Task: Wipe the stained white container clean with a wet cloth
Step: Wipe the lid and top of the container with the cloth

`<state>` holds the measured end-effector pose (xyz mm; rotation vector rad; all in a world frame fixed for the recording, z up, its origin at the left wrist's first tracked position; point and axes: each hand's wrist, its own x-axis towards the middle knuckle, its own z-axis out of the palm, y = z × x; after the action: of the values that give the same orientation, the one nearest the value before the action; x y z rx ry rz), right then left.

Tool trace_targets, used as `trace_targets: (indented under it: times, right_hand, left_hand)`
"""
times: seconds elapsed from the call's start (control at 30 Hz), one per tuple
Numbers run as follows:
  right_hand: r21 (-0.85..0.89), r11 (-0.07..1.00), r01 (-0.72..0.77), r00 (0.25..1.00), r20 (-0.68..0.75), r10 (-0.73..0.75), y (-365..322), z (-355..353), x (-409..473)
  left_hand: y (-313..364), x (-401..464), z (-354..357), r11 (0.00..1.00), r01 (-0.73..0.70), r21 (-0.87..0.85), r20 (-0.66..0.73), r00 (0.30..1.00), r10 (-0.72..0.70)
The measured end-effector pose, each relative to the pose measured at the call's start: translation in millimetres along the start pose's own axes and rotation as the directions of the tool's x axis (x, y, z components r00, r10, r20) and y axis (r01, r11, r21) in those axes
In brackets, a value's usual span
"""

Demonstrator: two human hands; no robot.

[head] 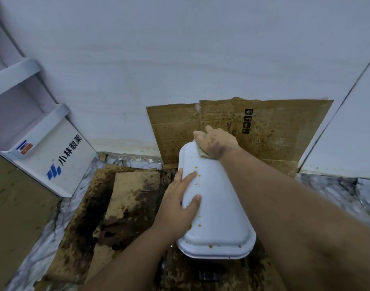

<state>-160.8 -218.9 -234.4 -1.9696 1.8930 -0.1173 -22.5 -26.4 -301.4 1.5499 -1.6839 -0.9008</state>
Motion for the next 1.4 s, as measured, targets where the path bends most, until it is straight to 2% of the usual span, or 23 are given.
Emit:
trace_targets:
  times: [0.07,0.13,0.2,0.27,0.33,0.4,0.5,0.57,0.7,0.8,0.87,0.93,1.0,1.1,1.2,1.3,1.4]
  right_hand:
    - [0.042,0.998,0.041,0.998,-0.05,-0.039,17.0,5.4,-14.9]
    - [0.179,0.975,0.129,0.988,-0.11,-0.111,40.4,12.5,-41.5]
    - [0.408,0.891,0.197,0.977,-0.161,-0.143,64.3,22.8,-80.2]
    - [0.615,0.766,0.189,0.982,-0.112,-0.153,82.9,35.5,-120.1]
    - [0.695,0.698,0.175,0.982,-0.067,-0.179,90.3,40.3,-143.4]
    - [0.651,0.742,0.16,0.984,-0.049,-0.17,89.0,38.5,-137.9]
    - [0.466,0.877,0.114,0.993,-0.043,-0.106,68.5,17.5,-102.2]
    - [0.329,0.936,0.123,0.992,-0.038,-0.117,52.1,4.2,-70.4]
    - [0.16,0.987,-0.005,0.998,0.065,-0.006,20.4,-1.4,-8.6]
    - [0.132,0.99,-0.058,0.998,-0.013,0.06,13.8,5.3,-4.0]
    - [0.101,0.994,-0.042,0.997,-0.053,0.047,19.1,7.0,-14.7]
    - [0.124,0.992,0.009,0.998,-0.06,-0.002,31.6,7.7,-26.6]
    - [0.267,0.959,0.098,0.994,-0.076,-0.081,49.0,12.5,-43.3]
    - [0.528,0.827,0.193,0.981,-0.133,-0.144,75.4,27.3,-79.4]
    - [0.698,0.689,0.198,0.98,-0.125,-0.155,89.1,39.9,-124.8]
    - [0.7,0.694,0.17,0.985,-0.13,-0.11,91.6,52.3,-175.1]
    - [0.609,0.757,0.237,0.946,-0.323,-0.037,84.6,77.9,-239.7]
  left_hand:
    - [0.8,-0.3,0.4,1.0,-0.003,-0.002,0.004,1.0,0.003]
    - [-0.1,0.2,1.4,1.0,-0.004,-0.002,-0.004,1.0,0.004]
    - [-1.9,0.2,2.3,1.0,-0.01,-0.01,-0.01,1.0,0.01]
    - [-3.2,0.2,3.2,1.0,-0.018,-0.012,-0.017,1.0,0.018]
    - [-3.0,0.1,3.9,1.0,-0.02,-0.01,-0.015,1.0,0.02]
    - [-3.0,0.5,3.8,1.0,-0.021,-0.012,-0.012,1.0,0.021]
    - [-1.8,0.9,2.7,1.0,-0.021,-0.019,-0.015,1.0,0.021]
    - [-1.5,0.8,2.5,1.0,-0.018,-0.02,-0.013,1.0,0.017]
    - [-3.8,1.5,1.9,1.0,-0.003,-0.023,-0.008,1.0,0.003]
    - [-4.2,2.7,1.9,1.0,0.002,-0.029,0.001,1.0,-0.002]
    - [-3.7,2.3,2.4,1.0,0.0,-0.026,0.001,1.0,0.0]
    - [-4.8,2.5,3.3,1.0,-0.006,-0.029,-0.001,1.0,0.006]
    - [-6.8,3.0,3.9,0.999,-0.012,-0.044,-0.006,1.0,0.012]
    - [-7.8,3.3,4.4,0.999,-0.019,-0.048,-0.013,1.0,0.019]
    - [-6.2,2.3,4.0,0.998,-0.025,-0.052,-0.02,1.0,0.024]
    - [-3.3,1.6,2.9,0.998,-0.028,-0.051,-0.02,0.999,0.027]
    - [-1.5,0.2,3.3,0.998,-0.033,-0.055,-0.038,0.999,0.031]
